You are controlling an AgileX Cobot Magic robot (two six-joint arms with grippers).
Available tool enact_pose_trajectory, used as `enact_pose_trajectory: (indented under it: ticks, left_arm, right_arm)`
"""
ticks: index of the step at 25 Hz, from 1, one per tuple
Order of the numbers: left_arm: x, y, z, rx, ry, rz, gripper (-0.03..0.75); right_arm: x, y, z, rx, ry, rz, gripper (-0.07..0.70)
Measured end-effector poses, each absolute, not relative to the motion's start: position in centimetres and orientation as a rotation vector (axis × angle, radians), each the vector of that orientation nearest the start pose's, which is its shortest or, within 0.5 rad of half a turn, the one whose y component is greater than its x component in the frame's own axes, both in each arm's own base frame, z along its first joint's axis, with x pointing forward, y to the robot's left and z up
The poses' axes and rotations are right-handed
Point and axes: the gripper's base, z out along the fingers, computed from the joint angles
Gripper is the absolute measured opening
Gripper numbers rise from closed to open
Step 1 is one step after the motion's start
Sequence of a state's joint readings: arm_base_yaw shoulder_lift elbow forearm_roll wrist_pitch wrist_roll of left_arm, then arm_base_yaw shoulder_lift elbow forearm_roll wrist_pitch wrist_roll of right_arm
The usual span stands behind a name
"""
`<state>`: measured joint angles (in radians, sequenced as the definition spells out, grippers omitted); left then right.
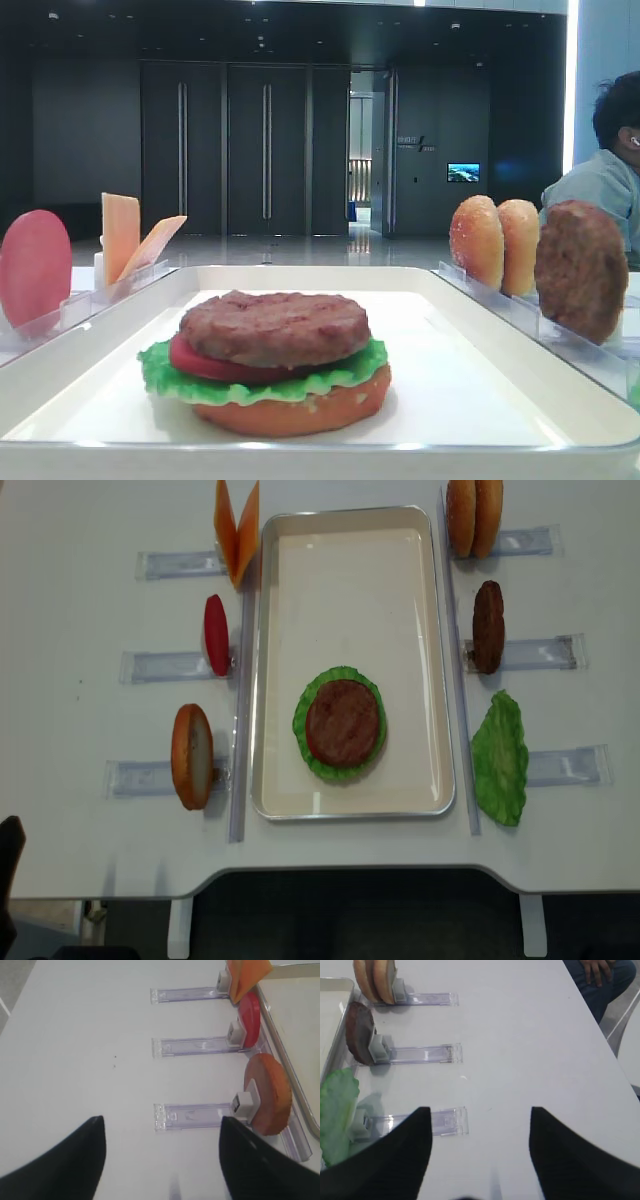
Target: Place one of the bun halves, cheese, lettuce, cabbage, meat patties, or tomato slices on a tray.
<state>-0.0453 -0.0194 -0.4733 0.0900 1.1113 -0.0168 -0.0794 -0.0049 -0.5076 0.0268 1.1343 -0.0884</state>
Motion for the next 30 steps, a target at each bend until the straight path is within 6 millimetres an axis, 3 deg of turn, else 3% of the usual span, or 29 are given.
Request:
enact_pose_trajectory:
  ticks: [30]
  left_arm:
    - [-0.68,0.77,26.60,0.023,2.099,0.071,0.535]
  right_arm:
    - [-0.95,0.30,27.35,-0.012,2.106,-0.068,0.417]
